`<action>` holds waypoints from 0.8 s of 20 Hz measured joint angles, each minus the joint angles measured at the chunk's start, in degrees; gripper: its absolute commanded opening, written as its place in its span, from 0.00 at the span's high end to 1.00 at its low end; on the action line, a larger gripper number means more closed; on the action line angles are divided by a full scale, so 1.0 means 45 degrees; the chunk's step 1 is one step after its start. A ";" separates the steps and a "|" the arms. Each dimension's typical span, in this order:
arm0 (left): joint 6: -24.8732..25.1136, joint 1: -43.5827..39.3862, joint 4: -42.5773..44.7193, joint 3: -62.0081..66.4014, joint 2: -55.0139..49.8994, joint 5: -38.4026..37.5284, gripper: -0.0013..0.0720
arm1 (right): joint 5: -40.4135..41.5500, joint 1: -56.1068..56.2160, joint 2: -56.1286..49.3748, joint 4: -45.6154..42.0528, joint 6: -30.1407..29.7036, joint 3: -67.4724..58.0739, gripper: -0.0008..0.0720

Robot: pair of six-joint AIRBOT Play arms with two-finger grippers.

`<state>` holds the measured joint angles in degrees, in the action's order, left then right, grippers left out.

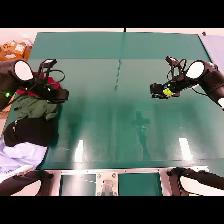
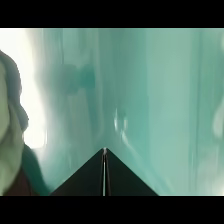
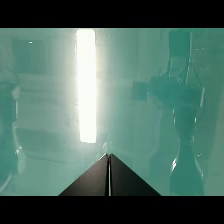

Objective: Fold the shirts.

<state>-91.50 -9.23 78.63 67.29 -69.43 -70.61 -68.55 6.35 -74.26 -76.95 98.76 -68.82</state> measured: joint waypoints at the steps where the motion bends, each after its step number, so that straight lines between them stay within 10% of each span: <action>1: 0.0000 0.0000 0.0000 0.0000 0.0000 0.0432 0.94 | 0.0010 0.0000 0.0000 0.0000 0.0000 0.0005 0.97; 3: 0.0005 -0.0005 0.0097 0.0000 -0.0019 0.1277 0.84 | 0.0034 0.0000 -0.0005 0.0000 0.0000 0.0024 0.97; 4: 0.0005 -0.0005 0.0325 0.0000 -0.0053 0.1685 0.12 | 0.0053 0.0000 -0.0015 0.0000 0.0000 0.0029 0.97; 5: 0.0000 -0.0010 0.0845 0.0000 -0.0102 0.2050 0.01 | 0.0087 0.0000 -0.0024 0.0000 0.0000 0.0029 0.97; 11: -0.0772 0.1685 0.5085 0.0005 -0.1001 0.4376 0.00 | 0.0913 0.0000 -0.0097 0.0000 0.0005 0.0034 0.79; 16: -0.1146 0.4401 0.3959 0.0024 -0.3011 0.7601 0.00 | 0.1753 0.0000 -0.0102 0.0000 0.0005 0.0034 0.78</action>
<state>-96.66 10.57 96.44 67.40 -82.98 -36.40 -60.66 6.35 -74.72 -76.95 98.78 -68.66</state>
